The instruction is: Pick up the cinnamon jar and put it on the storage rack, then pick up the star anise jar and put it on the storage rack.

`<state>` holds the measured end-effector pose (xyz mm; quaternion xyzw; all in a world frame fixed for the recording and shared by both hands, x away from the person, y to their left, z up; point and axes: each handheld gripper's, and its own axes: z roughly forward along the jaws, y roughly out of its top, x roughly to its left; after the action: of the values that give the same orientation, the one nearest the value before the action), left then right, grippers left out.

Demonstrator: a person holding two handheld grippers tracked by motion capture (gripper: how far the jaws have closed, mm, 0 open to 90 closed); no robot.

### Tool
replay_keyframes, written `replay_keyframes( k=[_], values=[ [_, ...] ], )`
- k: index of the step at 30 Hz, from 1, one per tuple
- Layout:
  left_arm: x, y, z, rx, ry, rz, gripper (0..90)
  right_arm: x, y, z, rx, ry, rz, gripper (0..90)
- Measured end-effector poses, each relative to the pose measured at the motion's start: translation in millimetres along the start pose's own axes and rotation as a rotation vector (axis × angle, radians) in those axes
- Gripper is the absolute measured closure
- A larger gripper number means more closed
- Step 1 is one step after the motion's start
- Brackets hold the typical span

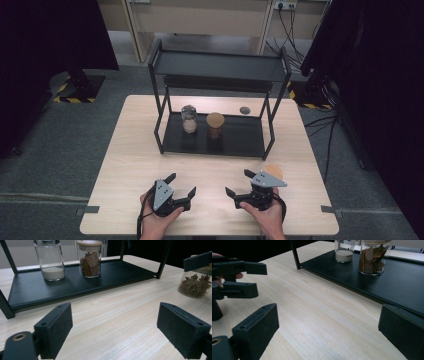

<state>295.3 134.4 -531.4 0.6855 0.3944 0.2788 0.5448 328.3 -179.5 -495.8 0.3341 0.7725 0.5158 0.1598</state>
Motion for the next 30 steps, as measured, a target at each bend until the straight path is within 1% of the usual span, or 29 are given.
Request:
replay_keyframes(
  k=[9,10,11,16,18,23,28,30],
  values=[
    [0.3,0.1,0.1,0.001,-0.001,-0.003,12.7,0.7,-11.3,-21.9,-0.006,0.004,0.000,3.7],
    [0.3,0.1,0.1,0.001,-0.001,-0.003,12.7,0.7,-11.3,-21.9,-0.006,0.004,0.000,3.7],
    [0.3,0.0,0.0,0.001,-0.001,-0.004,12.7,1.1,-14.0,-27.1,-0.004,0.001,0.000,3.8],
    [0.3,-0.1,-0.1,-0.001,0.000,-0.004,12.8,2.8,-18.1,-35.7,0.001,-0.006,-0.006,4.3],
    [0.2,-0.1,-0.2,-0.002,0.001,-0.003,12.8,4.7,-22.1,-44.6,-0.002,-0.023,-0.007,4.7],
    [-0.2,-0.1,-0.2,-0.002,0.003,0.000,12.8,4.5,-26.7,-60.0,-0.010,-0.059,-0.010,4.7],
    [-0.4,0.0,-0.1,-0.001,0.003,0.002,12.8,1.8,-29.4,-75.4,-0.023,-0.113,-0.012,4.6],
    [-0.5,0.0,0.0,-0.001,0.003,0.002,12.8,0.4,-30.9,-81.6,-0.037,-0.137,-0.013,4.4]
  ],
)
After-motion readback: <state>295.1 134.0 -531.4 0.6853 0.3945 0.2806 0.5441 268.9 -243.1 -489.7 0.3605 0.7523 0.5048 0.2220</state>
